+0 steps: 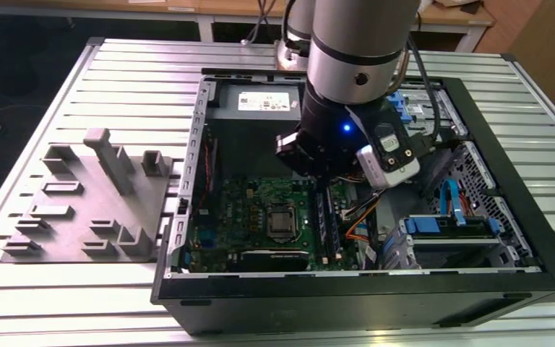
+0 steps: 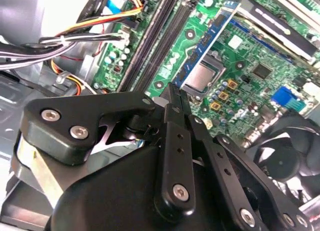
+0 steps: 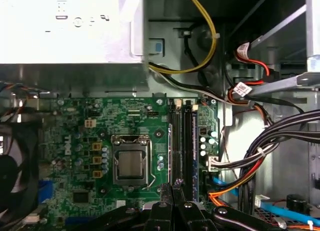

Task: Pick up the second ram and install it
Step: 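Insert the second ram into the second slot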

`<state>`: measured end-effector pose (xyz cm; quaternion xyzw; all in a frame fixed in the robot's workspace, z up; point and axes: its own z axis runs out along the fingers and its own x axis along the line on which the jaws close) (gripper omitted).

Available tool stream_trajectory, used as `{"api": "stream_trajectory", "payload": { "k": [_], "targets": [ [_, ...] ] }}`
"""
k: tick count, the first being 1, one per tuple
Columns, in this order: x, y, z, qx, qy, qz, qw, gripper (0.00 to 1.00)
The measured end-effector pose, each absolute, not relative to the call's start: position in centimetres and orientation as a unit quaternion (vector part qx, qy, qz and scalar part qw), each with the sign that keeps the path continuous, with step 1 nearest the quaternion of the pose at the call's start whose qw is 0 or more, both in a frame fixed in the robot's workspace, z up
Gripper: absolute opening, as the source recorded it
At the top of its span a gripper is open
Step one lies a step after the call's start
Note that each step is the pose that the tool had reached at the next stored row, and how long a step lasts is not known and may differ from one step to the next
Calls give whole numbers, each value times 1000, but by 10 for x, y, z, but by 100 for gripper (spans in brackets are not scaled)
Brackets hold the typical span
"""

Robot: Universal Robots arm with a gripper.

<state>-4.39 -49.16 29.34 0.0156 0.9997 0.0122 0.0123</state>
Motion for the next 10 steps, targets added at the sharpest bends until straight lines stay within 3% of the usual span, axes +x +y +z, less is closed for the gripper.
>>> {"api": "stream_trajectory", "payload": {
  "k": [10],
  "targets": [
    [-38,-492,289,14,1000,13,12,8]
  ]
}}
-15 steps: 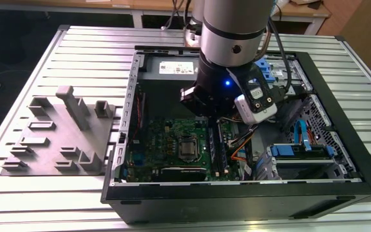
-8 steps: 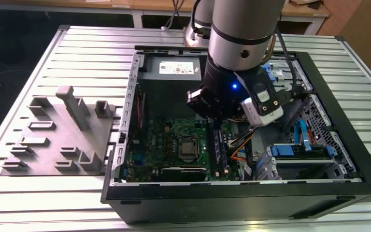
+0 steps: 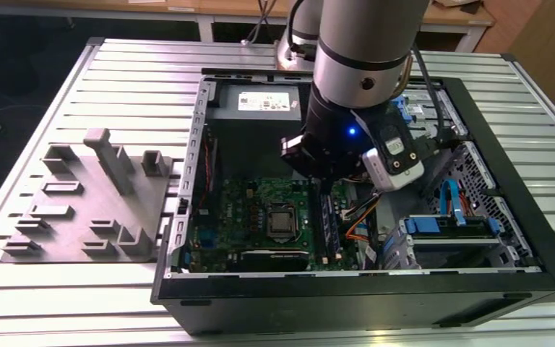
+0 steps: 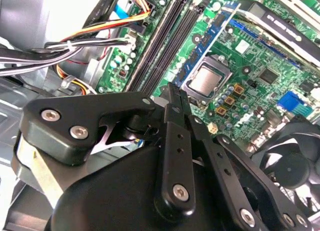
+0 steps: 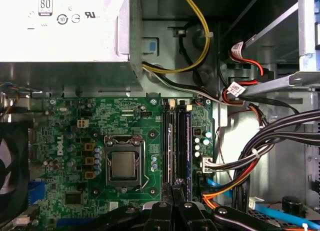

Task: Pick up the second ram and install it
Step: 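Insert the second ram into the second slot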

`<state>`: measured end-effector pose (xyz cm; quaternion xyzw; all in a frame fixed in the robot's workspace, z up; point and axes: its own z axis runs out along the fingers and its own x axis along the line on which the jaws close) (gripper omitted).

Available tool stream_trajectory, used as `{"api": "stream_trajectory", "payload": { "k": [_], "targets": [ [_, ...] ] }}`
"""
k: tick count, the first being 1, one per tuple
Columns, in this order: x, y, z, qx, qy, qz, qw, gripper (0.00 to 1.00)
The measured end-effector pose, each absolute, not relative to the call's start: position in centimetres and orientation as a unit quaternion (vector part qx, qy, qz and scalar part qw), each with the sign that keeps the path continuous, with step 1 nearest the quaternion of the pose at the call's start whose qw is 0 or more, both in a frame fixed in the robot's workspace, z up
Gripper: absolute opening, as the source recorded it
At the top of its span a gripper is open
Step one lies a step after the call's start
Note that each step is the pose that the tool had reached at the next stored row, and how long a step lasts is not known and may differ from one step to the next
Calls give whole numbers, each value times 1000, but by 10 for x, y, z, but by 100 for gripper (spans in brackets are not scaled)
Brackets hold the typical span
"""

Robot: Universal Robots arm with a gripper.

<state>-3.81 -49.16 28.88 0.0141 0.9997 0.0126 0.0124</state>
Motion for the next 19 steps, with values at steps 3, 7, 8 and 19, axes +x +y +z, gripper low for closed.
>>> {"api": "stream_trajectory", "payload": {
  "k": [3,7,8,19],
  "targets": [
    [-38,-492,285,14,1000,12,12,8],
    [-34,-492,279,14,1000,13,12,8],
    [-34,-492,278,14,1000,13,12,8],
    [-30,-491,274,11,1000,17,12,8]
  ]
}}
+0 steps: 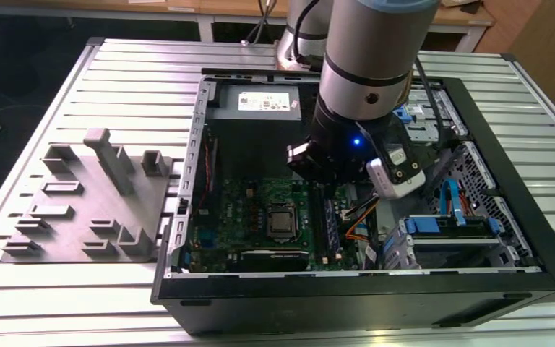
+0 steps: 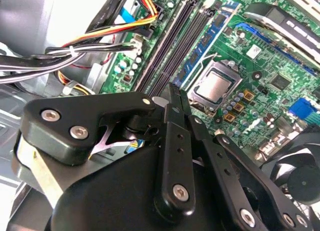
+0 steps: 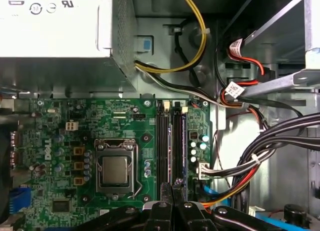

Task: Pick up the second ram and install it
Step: 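Insert the second ram into the second slot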

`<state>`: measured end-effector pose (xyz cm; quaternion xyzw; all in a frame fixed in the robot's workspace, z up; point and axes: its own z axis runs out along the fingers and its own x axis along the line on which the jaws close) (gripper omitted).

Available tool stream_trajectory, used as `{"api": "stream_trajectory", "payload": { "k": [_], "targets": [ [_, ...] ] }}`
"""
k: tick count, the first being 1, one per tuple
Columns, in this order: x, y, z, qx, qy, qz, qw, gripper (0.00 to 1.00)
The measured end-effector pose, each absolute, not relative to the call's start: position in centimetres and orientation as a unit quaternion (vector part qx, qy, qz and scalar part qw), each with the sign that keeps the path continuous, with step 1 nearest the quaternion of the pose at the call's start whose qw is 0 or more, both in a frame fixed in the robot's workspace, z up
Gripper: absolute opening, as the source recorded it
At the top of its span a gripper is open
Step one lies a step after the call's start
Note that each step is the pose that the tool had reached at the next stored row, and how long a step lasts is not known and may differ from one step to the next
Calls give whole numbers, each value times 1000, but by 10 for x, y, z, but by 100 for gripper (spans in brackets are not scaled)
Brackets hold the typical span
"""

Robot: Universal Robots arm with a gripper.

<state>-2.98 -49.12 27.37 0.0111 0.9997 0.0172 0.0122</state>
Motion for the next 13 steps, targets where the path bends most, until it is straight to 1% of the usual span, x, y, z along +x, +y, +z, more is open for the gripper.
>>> {"api": "stream_trajectory", "payload": {
  "k": [13],
  "targets": [
    [-29,-490,260,-9,1000,17,12,8]
  ]
}}
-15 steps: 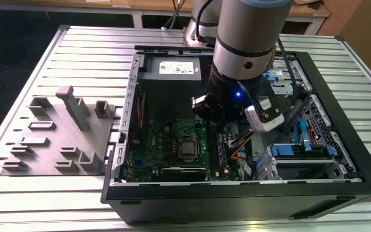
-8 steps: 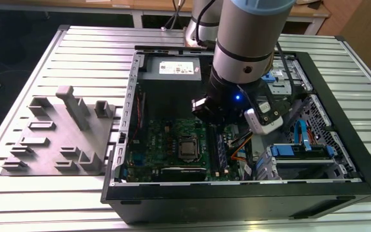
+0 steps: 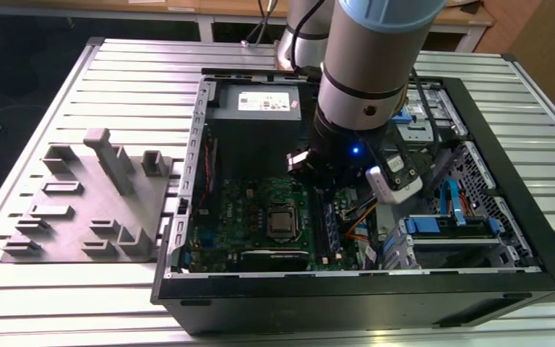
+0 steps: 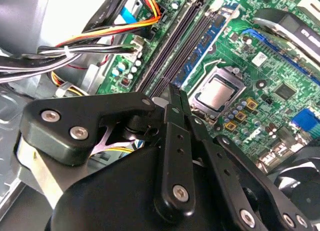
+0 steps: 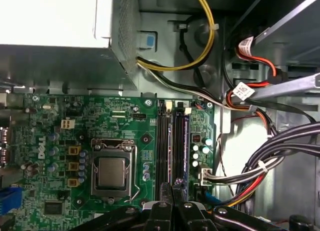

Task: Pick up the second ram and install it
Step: 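Insert the second ram into the second slot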

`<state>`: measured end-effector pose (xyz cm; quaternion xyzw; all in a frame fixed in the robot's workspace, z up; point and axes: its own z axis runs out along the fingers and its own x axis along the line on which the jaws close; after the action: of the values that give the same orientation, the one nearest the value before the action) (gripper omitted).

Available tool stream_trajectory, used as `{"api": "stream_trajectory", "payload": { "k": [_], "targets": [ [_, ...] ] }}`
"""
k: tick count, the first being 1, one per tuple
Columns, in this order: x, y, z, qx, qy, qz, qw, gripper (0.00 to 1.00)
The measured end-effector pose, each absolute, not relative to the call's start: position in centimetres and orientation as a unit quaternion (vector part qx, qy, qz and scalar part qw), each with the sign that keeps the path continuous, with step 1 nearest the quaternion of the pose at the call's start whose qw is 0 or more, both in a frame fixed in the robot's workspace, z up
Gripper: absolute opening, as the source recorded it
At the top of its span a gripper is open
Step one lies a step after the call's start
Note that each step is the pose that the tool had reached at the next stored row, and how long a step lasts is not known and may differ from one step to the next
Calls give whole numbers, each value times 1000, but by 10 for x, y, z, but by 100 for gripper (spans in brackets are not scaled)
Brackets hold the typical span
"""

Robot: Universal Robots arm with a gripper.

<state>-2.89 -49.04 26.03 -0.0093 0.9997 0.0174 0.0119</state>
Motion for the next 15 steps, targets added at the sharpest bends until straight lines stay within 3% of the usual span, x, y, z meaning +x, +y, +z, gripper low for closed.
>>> {"api": "stream_trajectory", "payload": {
  "k": [15],
  "targets": [
    [-29,-487,245,4,1000,18,12,8]
  ]
}}
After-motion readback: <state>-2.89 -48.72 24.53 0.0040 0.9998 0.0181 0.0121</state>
